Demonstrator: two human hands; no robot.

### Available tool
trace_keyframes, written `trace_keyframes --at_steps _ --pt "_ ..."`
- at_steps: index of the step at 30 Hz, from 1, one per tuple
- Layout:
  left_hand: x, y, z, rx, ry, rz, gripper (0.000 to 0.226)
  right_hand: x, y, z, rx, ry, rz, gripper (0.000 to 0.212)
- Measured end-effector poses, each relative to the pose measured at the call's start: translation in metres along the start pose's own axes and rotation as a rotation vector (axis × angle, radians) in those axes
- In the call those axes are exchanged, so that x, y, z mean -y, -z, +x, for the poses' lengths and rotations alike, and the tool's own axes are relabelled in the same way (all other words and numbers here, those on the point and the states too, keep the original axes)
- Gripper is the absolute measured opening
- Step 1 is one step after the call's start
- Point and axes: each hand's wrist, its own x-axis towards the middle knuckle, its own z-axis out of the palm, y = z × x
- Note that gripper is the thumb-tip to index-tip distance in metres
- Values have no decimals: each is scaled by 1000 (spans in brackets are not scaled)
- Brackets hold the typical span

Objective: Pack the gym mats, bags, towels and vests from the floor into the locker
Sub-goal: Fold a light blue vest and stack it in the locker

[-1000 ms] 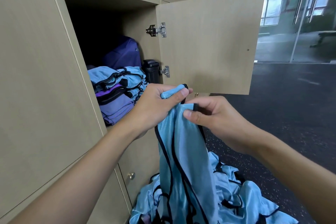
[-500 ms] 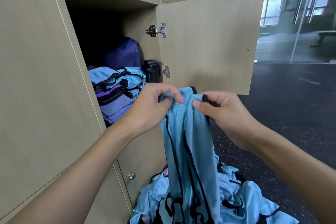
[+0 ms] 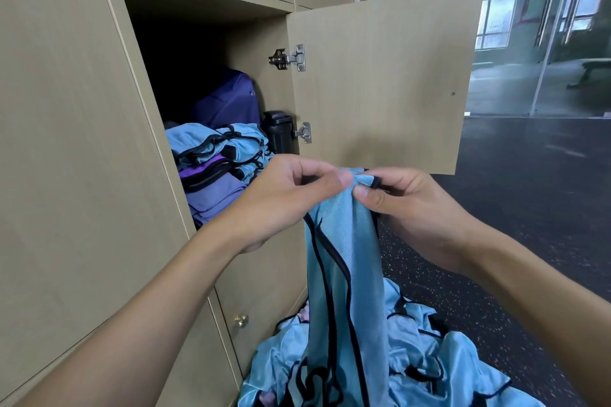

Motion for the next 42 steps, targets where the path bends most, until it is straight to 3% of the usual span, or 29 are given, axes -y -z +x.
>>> trace_keyframes --at_steps 6,14,20,23,26,27,33,37,39,42 --pt "1 -1 -2 0 38 134 4 1 -1 0 -151 -34 -79 20" --pt "-1 2 0 -143 -12 212 16 6 -1 1 -299 -31 -217 19" --pt "2 3 4 -292 -91 314 14 8 -5 1 -397 -21 -269 3" --pt "6 -4 5 -315 -87 184 19 11 -7 2 -467 6 -285 5" --pt "13 -10 3 -193 32 87 56 14 -8 2 -503 27 -266 6" --pt "13 -12 2 -189 44 59 60 14 -8 2 -507 27 -266 6" --pt "-6 -7 4 -329 -6 -191 37 20 -3 3 -545 112 -289 7" --pt "-10 -6 5 -419 -56 -188 34 17 -1 1 -415 -2 -286 24" --pt "-5 -6 5 -430 -58 -203 42 16 -2 0 -409 -17 -270 32" --pt "7 -18 0 -322 35 -167 73 16 -6 0 -490 41 -234 41"
